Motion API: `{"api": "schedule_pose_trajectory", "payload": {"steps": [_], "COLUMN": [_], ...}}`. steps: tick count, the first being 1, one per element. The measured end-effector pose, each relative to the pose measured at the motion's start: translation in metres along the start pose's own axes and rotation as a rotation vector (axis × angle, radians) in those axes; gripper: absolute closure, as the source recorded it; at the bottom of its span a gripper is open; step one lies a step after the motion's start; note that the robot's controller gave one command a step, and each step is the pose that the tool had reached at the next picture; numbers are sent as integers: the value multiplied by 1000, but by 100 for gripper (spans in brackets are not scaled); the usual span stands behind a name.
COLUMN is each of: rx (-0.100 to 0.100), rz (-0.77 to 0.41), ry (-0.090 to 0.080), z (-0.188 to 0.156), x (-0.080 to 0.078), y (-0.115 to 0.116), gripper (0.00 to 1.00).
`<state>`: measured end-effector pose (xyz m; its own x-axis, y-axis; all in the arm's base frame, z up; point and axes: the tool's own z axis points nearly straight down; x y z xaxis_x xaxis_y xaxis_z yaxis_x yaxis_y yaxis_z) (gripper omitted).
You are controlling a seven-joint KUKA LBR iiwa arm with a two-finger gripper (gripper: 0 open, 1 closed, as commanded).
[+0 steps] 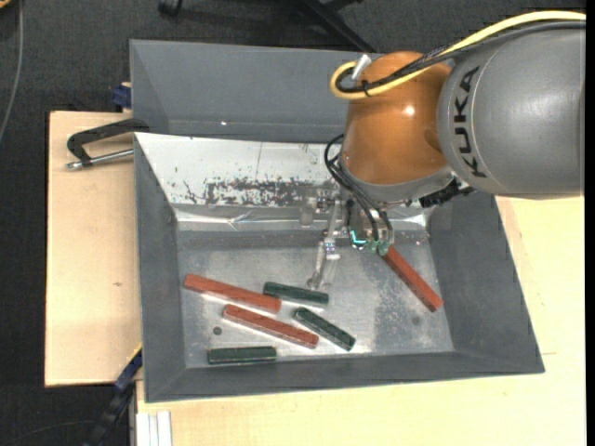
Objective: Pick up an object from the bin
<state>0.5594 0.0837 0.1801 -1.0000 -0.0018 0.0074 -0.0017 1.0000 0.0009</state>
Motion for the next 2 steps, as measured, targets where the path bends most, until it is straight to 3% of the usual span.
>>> {"api": "schedule_pose_trajectory", "payload": {"steps": [1,2], "rx": [-1,-2], "rz": [2,20], "ry": [-9,-2], "z": [-5,83], "x": [-2,18], "y": [0,55], "gripper": [0,0]}}
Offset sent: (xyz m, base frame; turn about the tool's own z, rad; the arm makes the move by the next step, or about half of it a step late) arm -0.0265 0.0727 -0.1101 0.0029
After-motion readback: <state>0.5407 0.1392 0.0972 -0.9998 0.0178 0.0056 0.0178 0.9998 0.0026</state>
